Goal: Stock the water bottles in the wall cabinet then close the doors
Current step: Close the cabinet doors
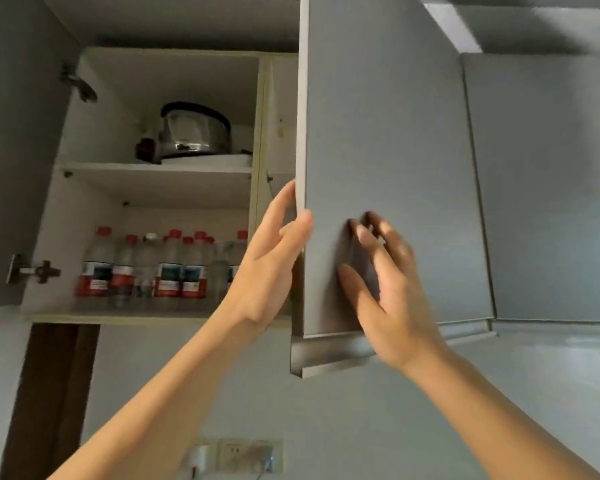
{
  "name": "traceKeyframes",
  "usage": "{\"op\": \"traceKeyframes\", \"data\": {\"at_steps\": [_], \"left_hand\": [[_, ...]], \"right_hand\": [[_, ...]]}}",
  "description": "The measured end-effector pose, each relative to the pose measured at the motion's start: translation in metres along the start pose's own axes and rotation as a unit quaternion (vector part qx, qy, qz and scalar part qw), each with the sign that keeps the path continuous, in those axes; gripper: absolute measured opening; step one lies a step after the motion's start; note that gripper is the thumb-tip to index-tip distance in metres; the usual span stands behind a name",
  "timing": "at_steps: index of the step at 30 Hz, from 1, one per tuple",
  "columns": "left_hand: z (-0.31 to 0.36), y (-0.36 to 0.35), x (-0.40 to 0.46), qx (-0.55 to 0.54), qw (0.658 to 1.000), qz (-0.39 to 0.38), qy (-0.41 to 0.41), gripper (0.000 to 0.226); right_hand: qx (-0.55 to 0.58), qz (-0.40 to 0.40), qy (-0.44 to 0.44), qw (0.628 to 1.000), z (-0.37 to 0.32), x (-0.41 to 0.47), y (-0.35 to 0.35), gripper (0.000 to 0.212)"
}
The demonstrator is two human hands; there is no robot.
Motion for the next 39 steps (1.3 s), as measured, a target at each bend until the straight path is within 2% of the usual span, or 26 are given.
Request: {"op": "traceKeyframes", "data": {"at_steps": [3, 8, 13, 18, 21, 26, 33, 39], "left_hand": [[-0.019, 0.028, 0.005, 0.066, 0.997, 0.028, -0.021, 0.064], [-0.067, 0.066, 0.018, 0.156, 0.984, 0.082, -0.035, 0.064], [-0.116, 0.11, 0.037, 0.193, 0.969, 0.151, -0.004, 0.065], [-0.156, 0.136, 0.055, 0.222, 0.956, 0.189, 0.027, 0.066], [-0.176, 0.149, 0.063, 0.229, 0.953, 0.195, 0.03, 0.069], [-0.199, 0.159, 0.074, 0.313, 0.93, 0.187, 0.04, 0.081], [-0.209, 0.166, 0.079, 0.452, 0.879, 0.15, 0.022, 0.087], [-0.208, 0.168, 0.077, 0.484, 0.862, 0.139, 0.05, 0.086]], "right_hand": [[-0.045, -0.002, 0.021, 0.999, 0.009, 0.003, -0.037, 0.057], [-0.119, -0.036, 0.019, 0.992, 0.036, 0.004, -0.096, 0.06], [-0.175, -0.059, 0.006, 0.983, 0.07, 0.002, -0.138, 0.062], [-0.232, -0.062, 0.019, 0.971, 0.093, 0.003, -0.168, 0.063], [-0.262, -0.061, 0.021, 0.963, 0.107, 0.005, -0.184, 0.065], [-0.28, -0.061, 0.026, 0.958, 0.129, 0.007, -0.206, 0.065], [-0.307, -0.033, 0.037, 0.951, 0.138, 0.007, -0.218, 0.066], [-0.281, -0.036, 0.031, 0.959, 0.135, 0.005, -0.214, 0.064]]}}
Point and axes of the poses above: each hand's wrist, its own x-axis towards the middle knuckle, its own y-axis out of the back of the hand, z = x × y, the point moved 9 cm from there along x, towards the middle knuckle, and after that the axes turned 3 degrees about y, right-handed, at the moved point
